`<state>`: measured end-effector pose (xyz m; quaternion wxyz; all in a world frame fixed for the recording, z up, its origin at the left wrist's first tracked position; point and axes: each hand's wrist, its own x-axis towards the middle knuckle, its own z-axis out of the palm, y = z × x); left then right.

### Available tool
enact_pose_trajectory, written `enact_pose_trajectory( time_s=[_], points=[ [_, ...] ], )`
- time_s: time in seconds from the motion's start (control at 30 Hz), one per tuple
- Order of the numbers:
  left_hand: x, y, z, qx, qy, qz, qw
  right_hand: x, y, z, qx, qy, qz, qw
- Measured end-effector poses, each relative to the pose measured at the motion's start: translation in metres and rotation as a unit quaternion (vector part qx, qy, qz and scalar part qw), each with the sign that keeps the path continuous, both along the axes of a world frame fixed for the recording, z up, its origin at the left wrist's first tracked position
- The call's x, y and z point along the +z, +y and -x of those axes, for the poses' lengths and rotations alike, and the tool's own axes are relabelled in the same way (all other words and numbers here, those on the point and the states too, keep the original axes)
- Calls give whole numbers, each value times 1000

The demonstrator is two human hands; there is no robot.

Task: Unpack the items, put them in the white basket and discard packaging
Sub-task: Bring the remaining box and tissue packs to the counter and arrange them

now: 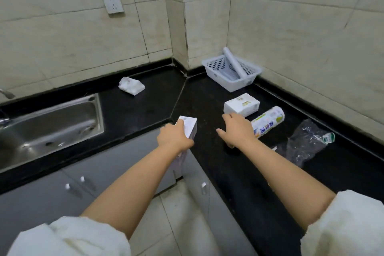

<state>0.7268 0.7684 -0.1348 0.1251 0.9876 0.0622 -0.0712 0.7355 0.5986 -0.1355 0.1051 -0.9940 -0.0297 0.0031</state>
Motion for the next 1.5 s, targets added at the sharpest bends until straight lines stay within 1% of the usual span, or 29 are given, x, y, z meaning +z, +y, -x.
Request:
enact_pose_trajectory(
  time_s=[0.17,0.37,0.47,0.63,0.73,0.87,1.0,1.1,1.23,1.3,1.4,1.5],
  points=[
    [-31,-14,-92,-47,23,-3,999,-31,-20,-59,-56,41,-1,998],
    [-71,-45,-207,-103,56,-11,993,-64,-50,-118,-193,67,-27,978],
    [-85,-60,-264,-158,62,-7,986,-73,-57,-142,-281,74,-43,956],
    [-105,-79,-318,-271,71,5,960,-81,-46,-164,-420,108,-94,896],
    [-120,-83,-335,-312,63,5,948,-89,-39,-169,-468,117,-106,870],
    [-141,-80,-343,-327,66,32,942,-100,-26,-172,-511,120,-92,846],
    [-150,-78,-346,-335,63,50,939,-108,-20,-176,-525,105,-100,839],
    [-151,-78,-347,-340,61,47,937,-110,-19,-176,-531,87,-102,837],
    [-148,-70,-351,-347,72,50,934,-108,-15,-172,-532,77,-132,833],
    [-146,-61,-350,-344,59,56,935,-106,-13,-168,-539,55,-161,825],
    [-140,-49,-346,-348,16,74,934,-105,-14,-161,-561,23,-189,805],
    [-133,-49,-340,-368,-7,85,926,-108,-15,-154,-594,29,-203,778]
  ],
)
